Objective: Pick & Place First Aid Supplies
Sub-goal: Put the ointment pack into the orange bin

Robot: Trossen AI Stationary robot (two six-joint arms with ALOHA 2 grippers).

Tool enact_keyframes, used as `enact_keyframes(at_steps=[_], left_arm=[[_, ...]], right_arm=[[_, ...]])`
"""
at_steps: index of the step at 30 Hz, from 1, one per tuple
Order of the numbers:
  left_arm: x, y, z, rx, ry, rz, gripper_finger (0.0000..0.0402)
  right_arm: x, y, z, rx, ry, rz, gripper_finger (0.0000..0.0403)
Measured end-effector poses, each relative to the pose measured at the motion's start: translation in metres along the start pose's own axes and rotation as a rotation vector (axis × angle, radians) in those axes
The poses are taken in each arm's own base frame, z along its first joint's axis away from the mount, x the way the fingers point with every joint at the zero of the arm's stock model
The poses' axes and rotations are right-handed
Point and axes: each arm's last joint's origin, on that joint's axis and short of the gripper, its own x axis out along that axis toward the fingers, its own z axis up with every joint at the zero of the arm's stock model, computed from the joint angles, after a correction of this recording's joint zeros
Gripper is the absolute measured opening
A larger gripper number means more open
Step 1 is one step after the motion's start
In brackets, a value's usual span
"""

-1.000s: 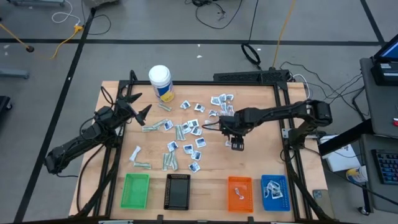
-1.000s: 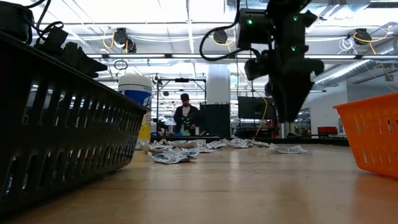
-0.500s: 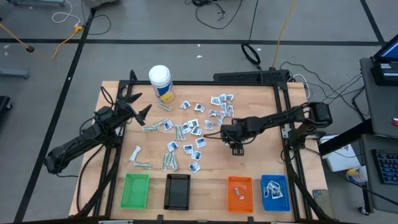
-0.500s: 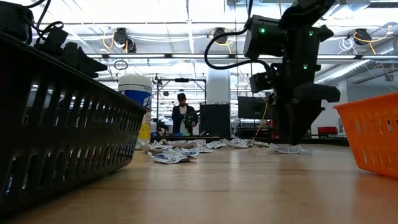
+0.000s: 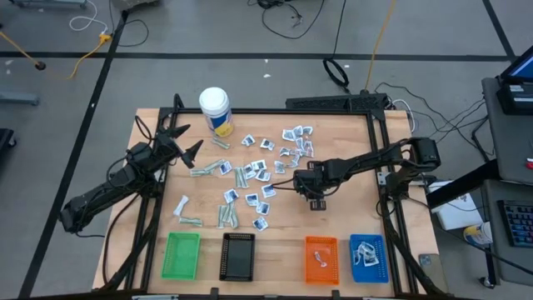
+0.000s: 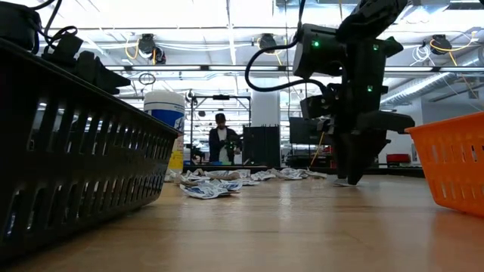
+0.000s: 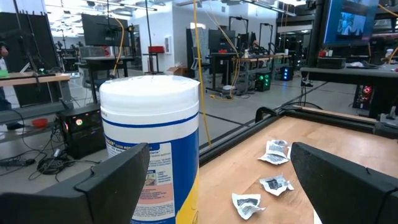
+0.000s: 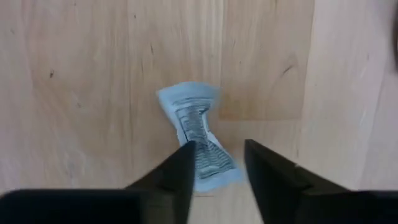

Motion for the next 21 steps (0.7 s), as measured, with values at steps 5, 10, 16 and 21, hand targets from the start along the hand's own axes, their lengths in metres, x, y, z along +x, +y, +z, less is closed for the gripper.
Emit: enact_keyframes(at_steps=[5,10,16,21], left_arm=[[0.000,0.000,0.000,0.000,0.000,0.000,0.0397],[0.000,0.000,0.000,0.000,0.000,0.000,0.0397],[0.000,0.000,0.000,0.000,0.000,0.000,0.0397],[0.000,0.000,0.000,0.000,0.000,0.000,0.0397]], right_arm=[[0.000,0.001,0.000,0.003,-0.001,0.046,0.0014],[0.000,0.002,0.000,0.046,0.001,0.075,0.0006],[-0.009,0.001,0.000,0.066,0.007,0.080,0.0002],[-0.029,0.000,0.005,0.125,0.002,0.080,0.0001]])
